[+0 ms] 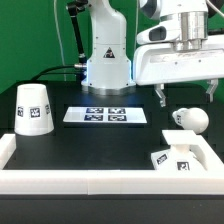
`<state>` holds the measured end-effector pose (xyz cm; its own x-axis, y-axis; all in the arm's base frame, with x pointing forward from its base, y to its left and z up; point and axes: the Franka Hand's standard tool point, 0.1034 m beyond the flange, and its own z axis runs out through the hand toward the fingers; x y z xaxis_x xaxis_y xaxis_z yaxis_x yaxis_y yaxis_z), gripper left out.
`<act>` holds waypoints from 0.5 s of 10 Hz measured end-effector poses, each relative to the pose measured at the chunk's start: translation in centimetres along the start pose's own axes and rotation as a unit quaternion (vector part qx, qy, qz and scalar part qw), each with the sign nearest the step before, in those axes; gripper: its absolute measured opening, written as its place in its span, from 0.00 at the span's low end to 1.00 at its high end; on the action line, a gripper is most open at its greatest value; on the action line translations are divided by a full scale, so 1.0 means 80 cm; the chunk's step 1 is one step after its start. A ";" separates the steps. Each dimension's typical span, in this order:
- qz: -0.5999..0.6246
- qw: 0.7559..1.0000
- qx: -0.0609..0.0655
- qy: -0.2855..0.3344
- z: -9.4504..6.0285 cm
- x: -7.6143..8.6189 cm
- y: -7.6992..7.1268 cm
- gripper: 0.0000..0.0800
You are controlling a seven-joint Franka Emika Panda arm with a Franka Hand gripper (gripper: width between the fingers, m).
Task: Assemble lamp
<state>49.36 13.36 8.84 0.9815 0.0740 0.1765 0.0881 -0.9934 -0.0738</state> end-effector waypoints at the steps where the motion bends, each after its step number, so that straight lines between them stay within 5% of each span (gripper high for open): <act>1: 0.000 1.000 0.000 0.000 0.000 0.000 0.000 0.87; 5: -0.074 0.997 0.004 0.000 0.001 -0.005 -0.018 0.87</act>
Offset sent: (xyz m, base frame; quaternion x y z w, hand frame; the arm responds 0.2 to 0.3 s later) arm 0.0096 0.0151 0.0118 0.0128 0.0230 -0.1384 0.9900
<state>48.86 14.77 8.80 0.9576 0.2200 0.1858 0.2338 -0.9707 -0.0554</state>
